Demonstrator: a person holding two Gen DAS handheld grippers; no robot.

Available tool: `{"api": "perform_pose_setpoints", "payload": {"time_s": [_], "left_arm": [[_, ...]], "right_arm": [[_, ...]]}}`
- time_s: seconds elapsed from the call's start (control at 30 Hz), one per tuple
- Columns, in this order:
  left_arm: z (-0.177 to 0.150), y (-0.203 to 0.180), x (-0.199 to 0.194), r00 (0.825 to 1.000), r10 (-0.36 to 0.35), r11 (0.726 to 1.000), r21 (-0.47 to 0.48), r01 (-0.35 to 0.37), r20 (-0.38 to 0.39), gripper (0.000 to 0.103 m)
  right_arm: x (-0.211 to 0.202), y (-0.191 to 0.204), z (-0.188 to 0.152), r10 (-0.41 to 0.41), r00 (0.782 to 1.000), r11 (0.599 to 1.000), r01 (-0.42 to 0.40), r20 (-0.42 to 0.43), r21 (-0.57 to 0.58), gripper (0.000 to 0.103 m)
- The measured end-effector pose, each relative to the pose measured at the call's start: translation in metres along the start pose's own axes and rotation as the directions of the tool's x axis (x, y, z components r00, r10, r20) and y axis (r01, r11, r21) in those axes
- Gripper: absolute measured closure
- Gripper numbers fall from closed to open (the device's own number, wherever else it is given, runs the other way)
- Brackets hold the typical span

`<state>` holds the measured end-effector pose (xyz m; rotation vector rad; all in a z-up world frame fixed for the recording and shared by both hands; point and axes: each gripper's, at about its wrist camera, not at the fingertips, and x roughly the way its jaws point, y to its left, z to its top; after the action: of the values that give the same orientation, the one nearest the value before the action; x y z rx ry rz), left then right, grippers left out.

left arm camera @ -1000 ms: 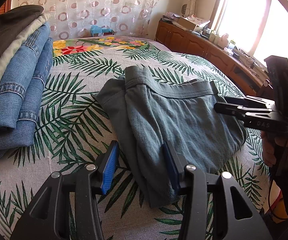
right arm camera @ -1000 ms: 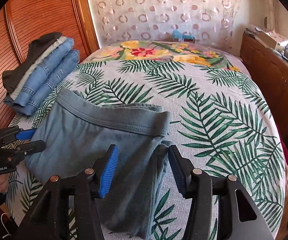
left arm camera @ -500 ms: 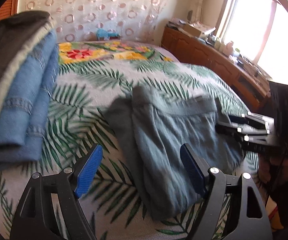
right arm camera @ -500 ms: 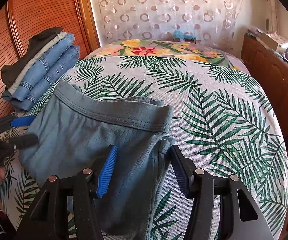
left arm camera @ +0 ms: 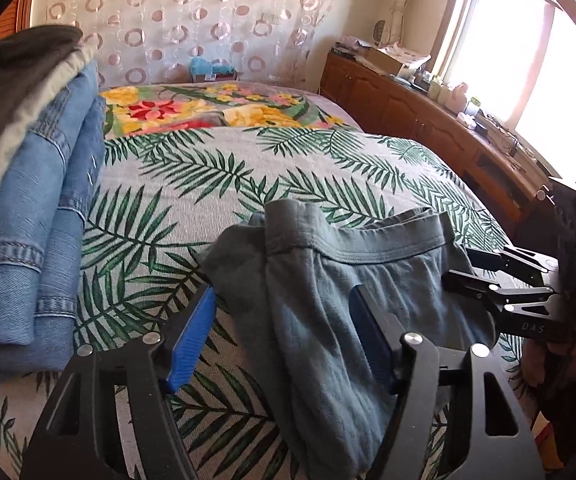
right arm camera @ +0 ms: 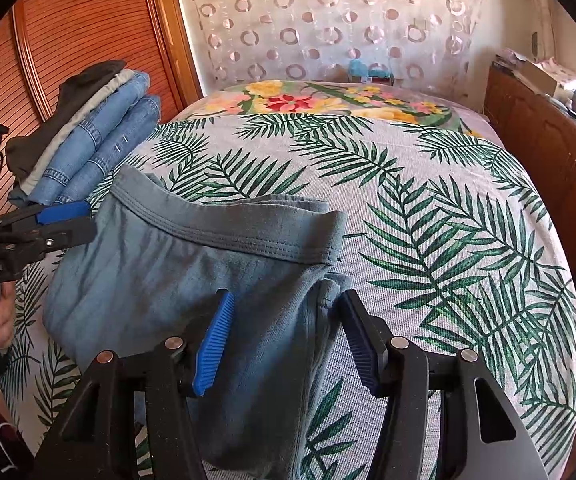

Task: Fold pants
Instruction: 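Grasp the shorts' waistband edge with the left tool while the right tool grasps beside it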

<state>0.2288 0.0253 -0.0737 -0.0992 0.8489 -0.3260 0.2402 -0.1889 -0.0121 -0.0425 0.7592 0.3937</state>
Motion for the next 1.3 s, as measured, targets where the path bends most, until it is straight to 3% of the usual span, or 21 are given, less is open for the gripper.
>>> {"api": "perform_pose_setpoints", "payload": {"time_s": [0.07,0.4,0.43,0.47,0.5,0.67,0.93,1.0,1.1,1.3], "left_arm": [[-0.001,0.001,0.003,1.0,0.001,1.0,-0.008,-0.001,-0.013,0.047],[-0.004,0.004,0.011,1.0,0.009,1.0,-0.021,-0.01,-0.023,0.047],[-0.004,0.004,0.012,1.0,0.0,1.0,-0.021,0.0,-0.022,0.049],[-0.004,0.004,0.012,1.0,-0.02,1.0,-0.023,0.019,-0.022,0.061],[-0.004,0.003,0.011,0.999,-0.038,0.999,-0.025,0.038,-0.024,0.064],[-0.003,0.0,0.009,0.999,-0.034,0.999,-0.015,0.034,-0.015,0.072],[-0.004,0.003,0.01,0.999,-0.035,0.999,-0.022,0.034,-0.02,0.072],[-0.003,0.002,0.009,0.999,-0.04,0.999,-0.023,0.039,-0.013,0.08],[-0.003,0.0,0.003,0.999,-0.037,0.999,-0.021,0.037,0.004,0.086],[-0.003,-0.01,-0.017,0.997,-0.051,0.999,-0.007,0.052,0.058,0.088]], "right_arm": [[-0.001,0.0,0.0,0.001,1.0,1.0,-0.001,0.0,0.001,0.046],[-0.001,-0.001,0.0,0.007,1.0,1.0,-0.007,0.001,0.006,0.046],[-0.001,-0.001,0.0,0.008,1.0,1.0,-0.008,0.001,0.007,0.046],[-0.001,-0.001,0.0,0.009,1.0,1.0,-0.009,0.001,0.008,0.046],[-0.001,0.0,0.0,0.012,1.0,1.0,-0.012,0.002,0.008,0.046],[-0.002,-0.001,0.0,0.024,1.0,1.0,-0.024,0.003,0.015,0.059],[0.0,0.0,0.0,0.042,0.999,0.999,-0.042,-0.003,0.01,0.085],[0.0,0.002,0.0,0.043,0.999,0.999,-0.043,-0.005,0.006,0.09],[-0.001,0.003,0.0,0.046,0.999,0.999,-0.046,-0.004,0.0,0.092],[-0.014,0.004,-0.003,0.064,0.997,0.998,-0.064,0.04,0.001,0.094]]}}
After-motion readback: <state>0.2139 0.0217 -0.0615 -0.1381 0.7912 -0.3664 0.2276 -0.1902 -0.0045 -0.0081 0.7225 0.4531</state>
